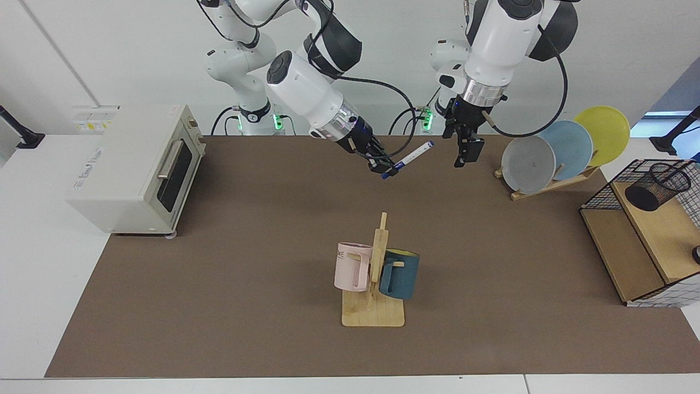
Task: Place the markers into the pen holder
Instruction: 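Lift the marker with the right gripper while the left gripper approaches, then close the left gripper on the marker's free end near the right gripper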
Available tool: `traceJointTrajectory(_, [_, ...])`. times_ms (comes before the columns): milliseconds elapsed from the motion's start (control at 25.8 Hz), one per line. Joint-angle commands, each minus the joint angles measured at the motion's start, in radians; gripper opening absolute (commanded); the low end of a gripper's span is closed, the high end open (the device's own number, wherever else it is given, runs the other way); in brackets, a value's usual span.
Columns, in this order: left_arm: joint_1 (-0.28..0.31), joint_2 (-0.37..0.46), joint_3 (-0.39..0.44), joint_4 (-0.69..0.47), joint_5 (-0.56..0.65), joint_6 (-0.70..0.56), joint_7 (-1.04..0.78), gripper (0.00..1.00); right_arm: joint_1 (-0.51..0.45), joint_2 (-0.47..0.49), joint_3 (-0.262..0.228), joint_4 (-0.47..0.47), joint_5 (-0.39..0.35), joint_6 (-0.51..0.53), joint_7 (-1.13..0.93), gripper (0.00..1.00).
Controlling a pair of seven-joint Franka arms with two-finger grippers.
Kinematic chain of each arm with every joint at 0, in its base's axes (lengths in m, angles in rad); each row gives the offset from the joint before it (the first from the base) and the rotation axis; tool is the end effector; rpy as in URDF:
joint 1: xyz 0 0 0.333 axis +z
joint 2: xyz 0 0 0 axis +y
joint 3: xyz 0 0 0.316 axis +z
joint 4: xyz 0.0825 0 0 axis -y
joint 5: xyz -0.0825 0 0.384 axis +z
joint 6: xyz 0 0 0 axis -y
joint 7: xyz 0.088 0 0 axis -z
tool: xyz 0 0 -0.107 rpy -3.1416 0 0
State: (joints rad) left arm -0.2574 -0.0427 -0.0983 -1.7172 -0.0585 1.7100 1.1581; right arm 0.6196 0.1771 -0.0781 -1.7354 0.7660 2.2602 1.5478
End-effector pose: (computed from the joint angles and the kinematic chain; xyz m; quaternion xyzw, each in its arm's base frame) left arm 0.5145 -0.1981 0.5908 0.7290 -0.6837 0.0268 0.0179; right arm 0.5440 0.3526 0.5150 -0.7144 0.6015 0.1946 0.3001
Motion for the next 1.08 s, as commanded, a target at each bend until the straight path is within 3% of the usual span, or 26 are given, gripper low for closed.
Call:
traceJointTrajectory(0, [-0.013, -0.019, -0.043, -0.015, 0.025, 0.017, -0.011, 1.0, 0.015, 0.009, -0.005, 0.01, 0.015, 0.027, 0.029, 0.0])
traceJointTrajectory(387, [-0.022, -0.014, -0.06, -0.012, 0.025, 0.042, -0.006, 0.97, 0.015, 0.007, -0.005, 0.01, 0.013, 0.025, 0.026, 0.0])
traceJointTrajectory(581, [-0.023, -0.013, -0.067, -0.01, 0.025, 0.045, -0.003, 0.7, 0.014, 0.007, -0.005, 0.008, 0.01, 0.025, 0.024, 0.0])
traceJointTrajectory(736, [-0.023, -0.013, -0.078, -0.012, 0.025, 0.063, 0.002, 0.33, 0.012, 0.005, -0.005, 0.007, 0.01, 0.025, 0.023, 0.0])
traceJointTrajectory(852, [-0.026, -0.013, -0.078, -0.01, 0.025, 0.085, 0.005, 0.22, 0.014, 0.005, -0.005, 0.005, 0.009, 0.025, 0.023, 0.0])
traceJointTrajectory(969, [-0.026, -0.011, -0.083, -0.009, 0.026, 0.096, 0.006, 0.0, 0.012, 0.005, -0.005, 0.005, 0.007, 0.025, 0.021, 0.0])
traceJointTrajectory(1046, [-0.026, -0.013, -0.081, -0.009, 0.037, 0.091, 0.008, 0.0, 0.012, 0.005, -0.005, 0.004, 0.007, 0.025, 0.021, 0.0])
